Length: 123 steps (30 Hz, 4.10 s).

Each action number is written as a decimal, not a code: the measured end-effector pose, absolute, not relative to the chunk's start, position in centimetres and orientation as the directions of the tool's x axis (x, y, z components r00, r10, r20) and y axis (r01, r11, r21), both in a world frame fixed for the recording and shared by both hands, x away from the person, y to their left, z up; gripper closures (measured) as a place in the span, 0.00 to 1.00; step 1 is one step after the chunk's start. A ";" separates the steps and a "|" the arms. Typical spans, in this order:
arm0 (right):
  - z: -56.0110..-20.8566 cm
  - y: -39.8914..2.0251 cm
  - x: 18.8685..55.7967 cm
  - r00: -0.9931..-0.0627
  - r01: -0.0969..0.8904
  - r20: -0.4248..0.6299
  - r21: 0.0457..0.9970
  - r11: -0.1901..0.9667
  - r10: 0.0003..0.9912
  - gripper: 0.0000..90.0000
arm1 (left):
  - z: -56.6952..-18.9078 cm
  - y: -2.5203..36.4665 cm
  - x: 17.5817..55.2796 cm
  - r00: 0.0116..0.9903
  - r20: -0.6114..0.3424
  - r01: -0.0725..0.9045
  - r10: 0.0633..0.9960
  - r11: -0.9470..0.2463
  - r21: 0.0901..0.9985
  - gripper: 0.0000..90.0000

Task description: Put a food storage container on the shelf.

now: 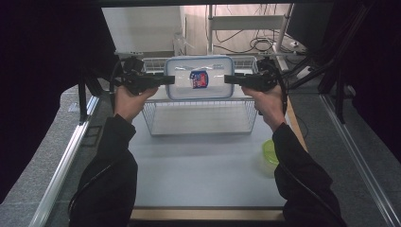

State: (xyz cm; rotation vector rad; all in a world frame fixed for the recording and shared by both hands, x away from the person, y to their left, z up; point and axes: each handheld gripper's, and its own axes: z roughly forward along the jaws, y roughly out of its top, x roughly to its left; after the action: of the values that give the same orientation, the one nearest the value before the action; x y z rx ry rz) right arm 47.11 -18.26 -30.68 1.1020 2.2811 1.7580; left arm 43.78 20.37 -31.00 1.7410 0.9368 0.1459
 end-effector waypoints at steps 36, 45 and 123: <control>-30.6 -16.9 49.3 -0.693 0.510 0.322 0.851 0.124 0.645 0.42 | -32.8 18.9 45.2 0.638 -0.208 0.459 0.742 -0.149 0.876 0.47; -30.3 -16.3 49.7 -0.671 0.507 0.293 0.852 0.133 0.681 0.36 | -32.8 18.7 45.2 0.636 -0.218 0.458 0.740 -0.134 0.879 0.46; -36.1 -16.1 39.1 -0.795 0.241 -0.059 0.883 0.402 0.604 0.20 | -39.0 16.5 33.1 0.683 -0.014 0.353 0.730 -0.313 0.882 0.21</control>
State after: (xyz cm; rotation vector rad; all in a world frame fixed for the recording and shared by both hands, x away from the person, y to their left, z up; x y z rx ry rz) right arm 39.07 -16.10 -36.13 0.7283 2.2945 1.3538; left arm 33.09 16.53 -39.00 1.9212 0.8430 0.4865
